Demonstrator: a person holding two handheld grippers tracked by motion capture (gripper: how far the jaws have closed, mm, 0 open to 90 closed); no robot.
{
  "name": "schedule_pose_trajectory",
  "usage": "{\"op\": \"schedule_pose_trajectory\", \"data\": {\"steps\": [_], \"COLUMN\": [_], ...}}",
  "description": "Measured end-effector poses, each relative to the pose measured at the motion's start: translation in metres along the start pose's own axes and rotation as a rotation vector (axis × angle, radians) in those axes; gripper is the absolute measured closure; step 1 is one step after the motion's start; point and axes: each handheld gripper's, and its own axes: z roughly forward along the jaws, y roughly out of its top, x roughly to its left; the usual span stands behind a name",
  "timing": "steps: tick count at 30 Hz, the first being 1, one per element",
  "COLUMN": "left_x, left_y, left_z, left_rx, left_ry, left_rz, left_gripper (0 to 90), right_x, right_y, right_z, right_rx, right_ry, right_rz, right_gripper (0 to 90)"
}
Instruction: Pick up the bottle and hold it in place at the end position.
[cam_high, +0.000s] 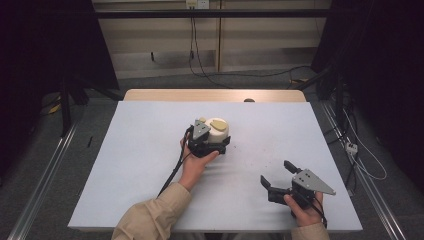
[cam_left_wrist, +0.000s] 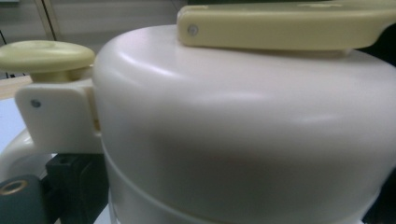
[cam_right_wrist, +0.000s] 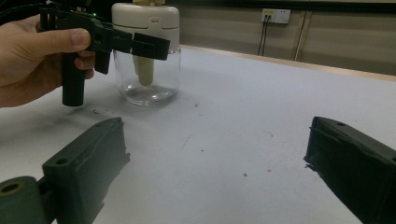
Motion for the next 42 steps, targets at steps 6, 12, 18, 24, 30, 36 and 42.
{"op": "schedule_pose_trajectory", "data": {"steps": [6, 12, 18, 24, 30, 36, 42], "left_x": [0.003, 0.003, 0.001, 0.001, 0.003, 0.003, 0.003], "left_y": [0.0, 0.0, -0.002, -0.003, -0.007, -0.008, -0.008], "left_z": [0.002, 0.005, 0.007, 0.005, 0.003, 0.003, 0.003], "left_rx": [-0.011, -0.022, -0.028, -0.017, -0.025, -0.024, -0.025], "left_ry": [0.013, 0.016, 0.011, 0.002, -0.004, -0.006, -0.004], "left_rz": [0.005, -0.002, 0.025, 0.041, 0.028, 0.025, 0.029], "left_gripper": [5.5, 5.5, 5.5, 5.3, 5.1, 5.1, 5.1], "right_x": [0.0, 0.0, 0.0, 0.0, 0.0, 0.0, 0.003], "right_y": [0.0, 0.0, 0.0, -0.001, 0.0, 0.001, 0.003], "right_z": [0.0, 0.0, 0.001, 0.002, 0.003, 0.005, 0.011], "right_rx": [0.0, 0.0, 0.007, 0.011, 0.013, 0.019, 0.037], "right_ry": [-0.001, 0.001, 0.01, 0.009, 0.007, 0.012, 0.036], "right_rz": [-0.001, -0.001, -0.001, -0.002, -0.005, -0.005, -0.015], "right_gripper": [4.5, 4.5, 4.5, 4.5, 4.5, 4.4, 4.4]}}
